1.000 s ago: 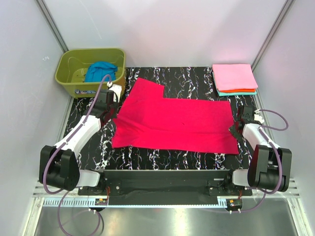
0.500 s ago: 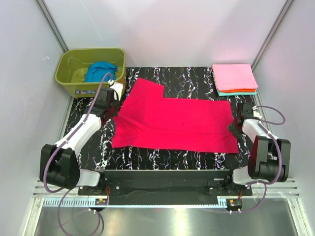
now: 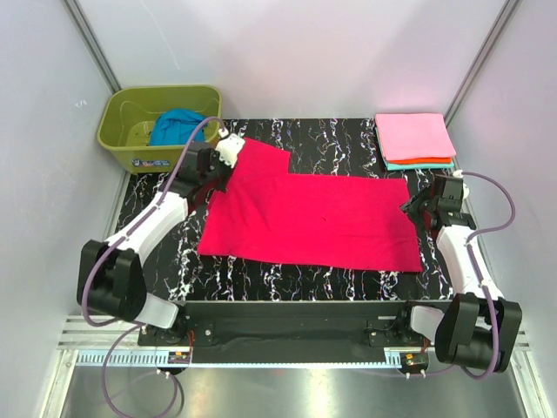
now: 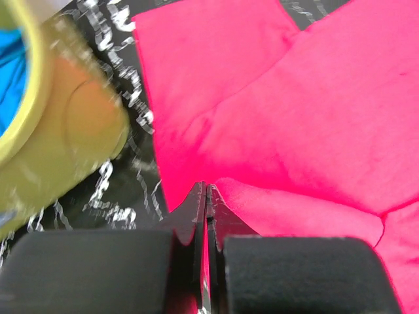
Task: Fold and stack the t-shirts
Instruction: Fold the tshirt
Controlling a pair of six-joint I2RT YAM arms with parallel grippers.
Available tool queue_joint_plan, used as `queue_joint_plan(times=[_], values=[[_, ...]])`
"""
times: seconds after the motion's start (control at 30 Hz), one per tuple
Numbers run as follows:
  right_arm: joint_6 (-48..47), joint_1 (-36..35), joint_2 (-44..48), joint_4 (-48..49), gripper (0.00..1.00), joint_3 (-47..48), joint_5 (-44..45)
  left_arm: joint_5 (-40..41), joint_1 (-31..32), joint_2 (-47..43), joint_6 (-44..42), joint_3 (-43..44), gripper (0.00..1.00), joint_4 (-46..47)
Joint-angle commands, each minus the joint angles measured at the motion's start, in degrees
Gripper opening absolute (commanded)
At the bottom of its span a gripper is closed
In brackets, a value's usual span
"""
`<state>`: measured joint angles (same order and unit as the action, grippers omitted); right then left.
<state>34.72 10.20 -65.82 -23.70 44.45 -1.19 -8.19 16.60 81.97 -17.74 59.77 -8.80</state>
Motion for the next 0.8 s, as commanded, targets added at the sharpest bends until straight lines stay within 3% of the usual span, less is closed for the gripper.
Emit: queue_joint_plan(times=[0.0, 0.27, 0.37, 0.47, 0.5, 0.57, 0.7, 0.77], values=[[-0.53, 0.17, 2.97, 0.76, 0.49, -0.06, -3.81, -6.49, 0.36, 2.22, -4.49, 3.42, 0.01, 4.66], [-0.18, 0.17, 2.10, 1.03, 0.50, 1.17, -8.91, -7.03, 1.42, 8.37, -3.64, 6.85, 0.08, 5.54], [1.22, 0.17, 2.71, 0.94, 0.49, 0.82, -10.50, 0.51, 1.68, 9.69, 3.46, 10.61, 0.27, 5.72], [3.77, 0.17, 2.46, -1.16, 0.48, 0.73, -9.97, 9.23, 1.77, 7.60, 8.49, 14.14, 0.36, 2.31], [4.91, 0.17, 2.28, -2.30, 0.48, 0.56, -9.36, 10.37, 1.86, 6.37, 9.81, 14.50, 0.51, 1.34], [8.77, 0.17, 1.84, -2.75, 0.47, -0.84, -9.27, 10.74, 1.94, 2.59, 12.45, 15.46, 0.69, -3.82], [12.21, 0.17, -0.27, -2.40, 0.48, -2.70, -9.97, 8.55, 1.94, -3.91, 20.97, 12.67, 0.69, -10.18], [12.56, 0.17, -2.89, -2.31, 0.48, -2.35, -9.62, 5.47, 2.03, -8.31, 27.88, 6.35, 0.60, -11.06]])
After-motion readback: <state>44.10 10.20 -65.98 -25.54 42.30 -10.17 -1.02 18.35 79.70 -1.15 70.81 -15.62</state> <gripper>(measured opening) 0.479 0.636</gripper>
